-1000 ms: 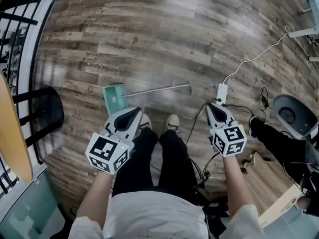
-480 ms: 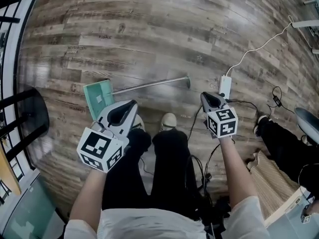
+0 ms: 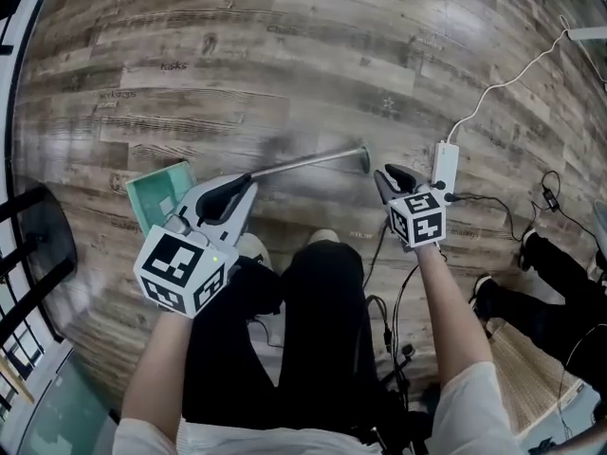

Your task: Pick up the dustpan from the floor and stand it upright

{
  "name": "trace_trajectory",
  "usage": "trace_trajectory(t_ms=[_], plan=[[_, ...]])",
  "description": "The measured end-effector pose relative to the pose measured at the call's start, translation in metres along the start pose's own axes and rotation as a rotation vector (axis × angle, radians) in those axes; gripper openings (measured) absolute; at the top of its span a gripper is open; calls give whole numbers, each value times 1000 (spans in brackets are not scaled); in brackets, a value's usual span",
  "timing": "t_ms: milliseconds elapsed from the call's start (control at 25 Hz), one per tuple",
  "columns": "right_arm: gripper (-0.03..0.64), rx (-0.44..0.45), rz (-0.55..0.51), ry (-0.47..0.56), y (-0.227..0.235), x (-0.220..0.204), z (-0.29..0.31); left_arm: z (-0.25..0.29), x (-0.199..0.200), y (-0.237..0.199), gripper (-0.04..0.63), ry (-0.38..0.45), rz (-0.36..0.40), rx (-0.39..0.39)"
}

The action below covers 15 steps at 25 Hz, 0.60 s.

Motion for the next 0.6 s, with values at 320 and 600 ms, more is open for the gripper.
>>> trace_trajectory(t_ms=[320, 600], plan=[[117, -62, -7, -89, 47, -51, 90, 54, -29, -23, 26, -14, 74, -56], [133, -100, -20, -182, 81, -99, 152, 74, -49, -41, 26, 8, 43, -69]])
Point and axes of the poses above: the fingertips, and each gripper's own axes: z forward along the fingers, y to its right, x out of its top, the point moved 2 cm from there along -z, backward along the fingers, and after that the axes turned 9 degrees about z, right-handed, at the moved point
